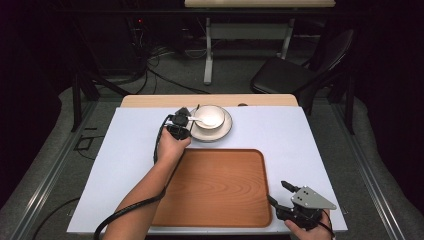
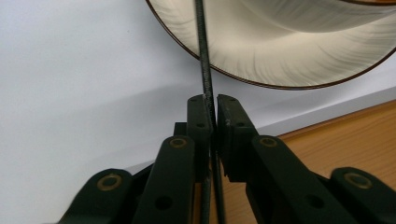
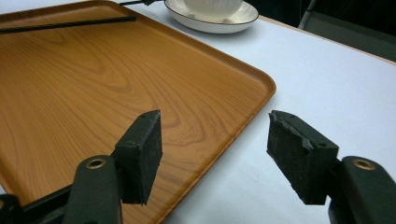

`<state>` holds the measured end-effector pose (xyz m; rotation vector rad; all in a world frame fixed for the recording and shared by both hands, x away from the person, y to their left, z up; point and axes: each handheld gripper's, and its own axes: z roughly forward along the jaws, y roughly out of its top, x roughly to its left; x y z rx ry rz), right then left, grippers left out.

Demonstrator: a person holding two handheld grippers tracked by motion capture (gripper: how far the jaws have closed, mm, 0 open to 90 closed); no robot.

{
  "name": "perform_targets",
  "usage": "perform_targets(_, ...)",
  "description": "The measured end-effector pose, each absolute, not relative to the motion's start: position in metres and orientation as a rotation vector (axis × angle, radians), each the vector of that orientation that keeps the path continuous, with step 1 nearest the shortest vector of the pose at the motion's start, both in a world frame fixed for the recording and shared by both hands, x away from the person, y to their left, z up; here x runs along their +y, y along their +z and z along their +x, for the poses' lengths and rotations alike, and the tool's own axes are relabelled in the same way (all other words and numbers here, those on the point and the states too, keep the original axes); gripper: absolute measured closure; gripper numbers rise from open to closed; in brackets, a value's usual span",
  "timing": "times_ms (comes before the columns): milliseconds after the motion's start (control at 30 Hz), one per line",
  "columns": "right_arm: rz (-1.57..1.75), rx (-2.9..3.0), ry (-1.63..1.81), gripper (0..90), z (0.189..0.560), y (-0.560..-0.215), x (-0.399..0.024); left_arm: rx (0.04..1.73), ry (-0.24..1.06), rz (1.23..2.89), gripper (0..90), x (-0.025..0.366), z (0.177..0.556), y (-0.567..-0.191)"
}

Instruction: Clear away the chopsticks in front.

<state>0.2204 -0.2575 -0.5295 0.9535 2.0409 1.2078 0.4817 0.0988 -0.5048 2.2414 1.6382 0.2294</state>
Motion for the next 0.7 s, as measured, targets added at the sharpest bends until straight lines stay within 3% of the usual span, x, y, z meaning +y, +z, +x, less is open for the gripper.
perform_targets(700, 0.955, 2.039, 1.21, 34.9, 0.22, -0.529, -0.257, 1.683, 0.272, 2.172, 86.5, 0.123, 0.478, -0.497)
